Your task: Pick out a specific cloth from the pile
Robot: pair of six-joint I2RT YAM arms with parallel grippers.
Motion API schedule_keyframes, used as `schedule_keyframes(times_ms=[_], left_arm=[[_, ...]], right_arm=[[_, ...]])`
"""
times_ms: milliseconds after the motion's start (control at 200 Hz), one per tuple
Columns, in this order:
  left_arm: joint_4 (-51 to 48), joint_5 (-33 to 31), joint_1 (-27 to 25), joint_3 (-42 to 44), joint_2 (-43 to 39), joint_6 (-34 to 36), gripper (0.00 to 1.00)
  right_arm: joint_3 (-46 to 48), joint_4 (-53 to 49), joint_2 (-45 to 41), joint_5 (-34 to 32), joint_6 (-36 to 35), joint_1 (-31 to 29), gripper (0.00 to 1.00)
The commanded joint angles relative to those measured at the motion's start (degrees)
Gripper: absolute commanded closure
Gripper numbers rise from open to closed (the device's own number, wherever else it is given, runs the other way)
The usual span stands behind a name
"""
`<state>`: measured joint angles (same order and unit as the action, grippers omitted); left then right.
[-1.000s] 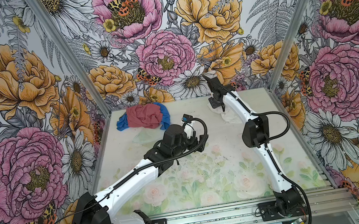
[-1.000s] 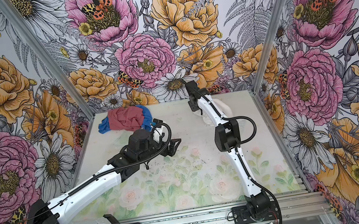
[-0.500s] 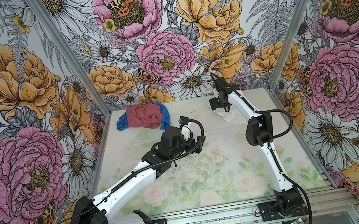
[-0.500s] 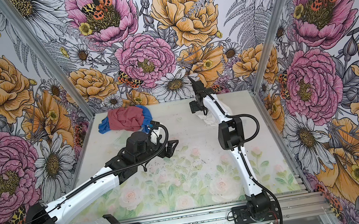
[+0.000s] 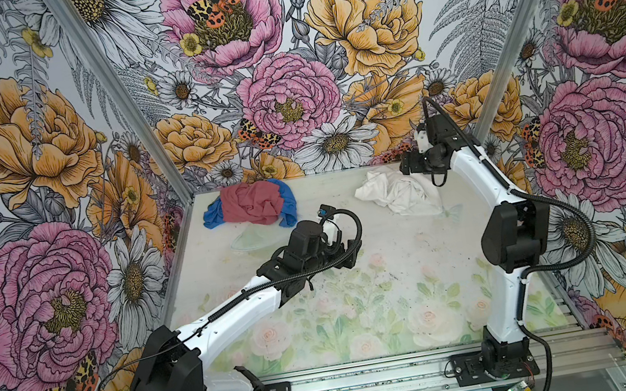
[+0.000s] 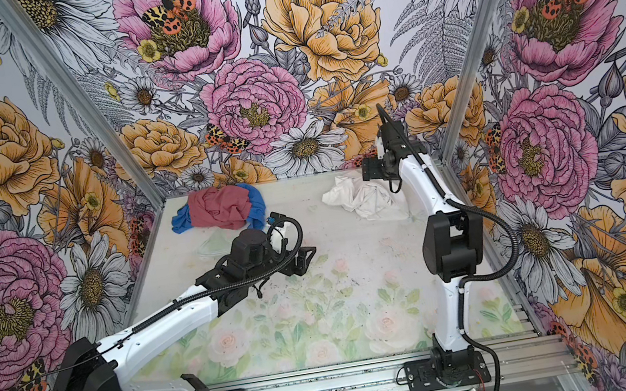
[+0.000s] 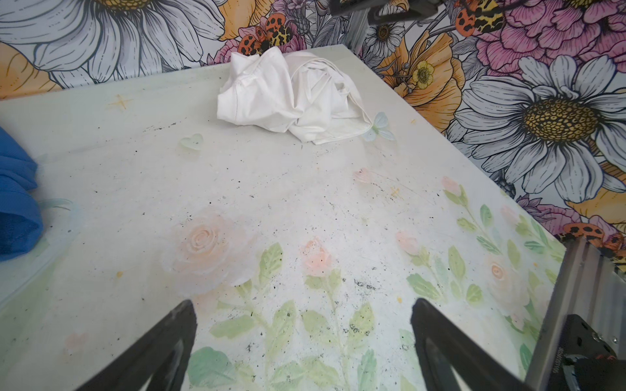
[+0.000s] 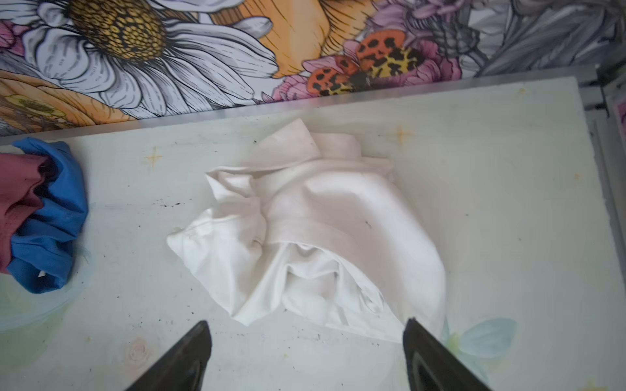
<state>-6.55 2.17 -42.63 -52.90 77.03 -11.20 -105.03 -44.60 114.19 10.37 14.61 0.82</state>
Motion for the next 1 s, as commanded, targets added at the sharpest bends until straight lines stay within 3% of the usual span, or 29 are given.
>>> schedule_keyframes(times_ms=[0, 290, 430, 605, 711, 811, 911, 946, 996], left_arm=[[2.0, 1.9, 0.2, -1.2, 0.6, -0.4, 0.01], [1.3, 2.7, 0.0, -3.4, 1.7, -0.1, 0.01], [0.7, 1.7, -0.3, -3.1, 0.6, -0.1, 0.01], [-0.6, 0.8, -0.2, -2.8, -0.3, 0.5, 0.01], [-0.6, 0.7, -0.2, -2.8, -0.7, 0.5, 0.01], [-0.6, 0.8, -0.2, -2.7, -0.6, 0.5, 0.01], [-0.6, 0.8, -0.2, -2.4, -0.7, 0.4, 0.01], [-0.6, 0.7, -0.2, -2.2, -0.8, 0.4, 0.01], [-0.6, 0.6, -0.2, -2.0, -1.0, 0.4, 0.01]], right_arm=[[11.9, 12.2, -1.1, 9.5, 5.9, 6.1, 0.09], [19.0, 20.6, 3.1, 15.7, 11.1, 9.9, 0.09], [19.4, 21.8, 5.4, 15.9, 12.5, 9.9, 0.17], [19.1, 21.8, 7.3, 15.5, 12.2, 10.0, 0.36], [20.1, 21.7, 7.2, 14.6, 12.1, 10.1, 0.38], [21.3, 21.7, 7.4, 14.5, 11.8, 10.3, 0.59], [21.8, 21.7, 6.9, 15.7, 11.2, 10.5, 0.93], [21.8, 21.7, 6.5, 16.3, 11.2, 10.3, 1.0], [21.6, 21.6, 5.3, 17.1, 11.3, 10.3, 1.0]])
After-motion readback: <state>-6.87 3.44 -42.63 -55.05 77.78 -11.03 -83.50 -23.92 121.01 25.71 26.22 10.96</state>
